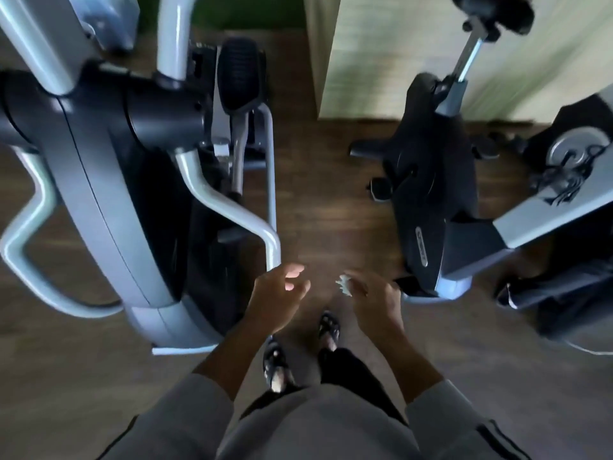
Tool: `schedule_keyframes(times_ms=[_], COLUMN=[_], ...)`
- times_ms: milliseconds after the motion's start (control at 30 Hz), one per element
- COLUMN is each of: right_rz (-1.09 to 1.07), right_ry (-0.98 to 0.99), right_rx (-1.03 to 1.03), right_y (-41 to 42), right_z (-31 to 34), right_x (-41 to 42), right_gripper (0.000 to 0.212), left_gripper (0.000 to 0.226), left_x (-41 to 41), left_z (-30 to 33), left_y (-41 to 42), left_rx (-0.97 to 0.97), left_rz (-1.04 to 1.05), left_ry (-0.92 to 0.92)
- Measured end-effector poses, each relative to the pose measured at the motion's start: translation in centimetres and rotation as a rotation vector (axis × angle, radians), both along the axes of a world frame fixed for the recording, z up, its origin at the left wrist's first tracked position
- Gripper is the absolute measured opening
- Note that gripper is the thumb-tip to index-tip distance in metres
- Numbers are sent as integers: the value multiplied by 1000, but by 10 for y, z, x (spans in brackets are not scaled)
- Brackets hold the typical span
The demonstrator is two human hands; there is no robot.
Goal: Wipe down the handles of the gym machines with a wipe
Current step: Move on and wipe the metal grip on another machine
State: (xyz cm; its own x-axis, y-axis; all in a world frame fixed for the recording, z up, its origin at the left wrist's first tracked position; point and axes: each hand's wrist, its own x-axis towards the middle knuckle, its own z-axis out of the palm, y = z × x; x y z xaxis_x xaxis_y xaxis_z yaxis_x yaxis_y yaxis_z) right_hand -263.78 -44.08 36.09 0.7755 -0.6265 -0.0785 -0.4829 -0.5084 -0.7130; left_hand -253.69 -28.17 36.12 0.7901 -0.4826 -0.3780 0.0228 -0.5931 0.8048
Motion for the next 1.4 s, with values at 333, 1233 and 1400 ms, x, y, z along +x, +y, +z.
schedule_keyframes(times_ms=[333,1233,1400], right_rz=[30,157,112], right_ry=[36,62,76], right_rx=[73,137,143], right_y=[-30,-261,-289], right_z=[-7,-13,-15], right_x=[-24,107,187], right_gripper=[16,11,11], left_gripper=[33,32,37], left_x=[-20,93,176], left_z=[-9,-24,-33], left_y=[-43,-264,-298], left_rx=[57,97,52], left_rz=[-67,38,-5], left_ry=[70,52,111])
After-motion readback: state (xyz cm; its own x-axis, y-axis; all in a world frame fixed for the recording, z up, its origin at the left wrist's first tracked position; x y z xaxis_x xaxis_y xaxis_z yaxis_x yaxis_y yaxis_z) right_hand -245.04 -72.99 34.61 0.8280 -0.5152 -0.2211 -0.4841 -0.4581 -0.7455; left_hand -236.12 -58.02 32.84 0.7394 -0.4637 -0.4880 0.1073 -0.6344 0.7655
